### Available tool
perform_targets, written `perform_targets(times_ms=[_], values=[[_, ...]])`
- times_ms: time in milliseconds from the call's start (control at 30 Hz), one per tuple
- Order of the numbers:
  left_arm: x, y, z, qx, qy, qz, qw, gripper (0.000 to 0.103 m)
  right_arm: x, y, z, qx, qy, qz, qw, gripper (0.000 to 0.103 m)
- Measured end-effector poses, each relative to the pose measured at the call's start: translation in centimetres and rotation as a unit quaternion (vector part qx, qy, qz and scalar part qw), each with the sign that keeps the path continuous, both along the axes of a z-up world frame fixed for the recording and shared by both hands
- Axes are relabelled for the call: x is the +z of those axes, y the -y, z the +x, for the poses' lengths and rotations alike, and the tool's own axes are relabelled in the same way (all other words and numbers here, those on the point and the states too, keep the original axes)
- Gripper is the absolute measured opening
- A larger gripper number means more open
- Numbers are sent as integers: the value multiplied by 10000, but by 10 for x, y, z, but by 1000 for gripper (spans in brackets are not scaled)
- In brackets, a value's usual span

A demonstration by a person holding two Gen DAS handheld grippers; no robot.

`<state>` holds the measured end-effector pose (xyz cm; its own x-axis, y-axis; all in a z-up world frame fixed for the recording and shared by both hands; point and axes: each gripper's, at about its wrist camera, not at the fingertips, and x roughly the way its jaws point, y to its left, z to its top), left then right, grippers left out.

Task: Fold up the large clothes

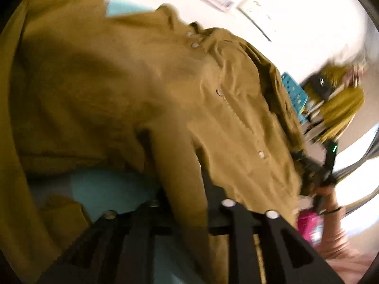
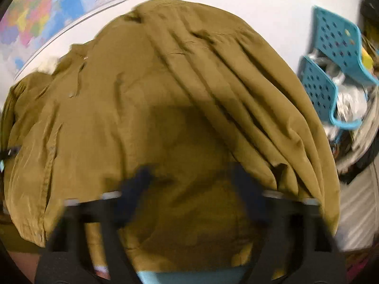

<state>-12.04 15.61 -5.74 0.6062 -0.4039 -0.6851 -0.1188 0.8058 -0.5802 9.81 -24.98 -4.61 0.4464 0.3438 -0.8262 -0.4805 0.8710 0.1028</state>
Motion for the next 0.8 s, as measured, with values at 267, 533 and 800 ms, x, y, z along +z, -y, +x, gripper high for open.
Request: perform_targets(times_ms=[267,533,800], values=[[97,-61,-44,662,881,626,9919,6,89,-13,-61,1101,387,1288,9848,2],[75,-70,-43,642,-96,1656,9841,19,50,-49,-76,1436,-35,690,9872,14],[72,-35,-52,-46,422,2117,9764,57,39,-32,-55,704,34,667,9953,60]])
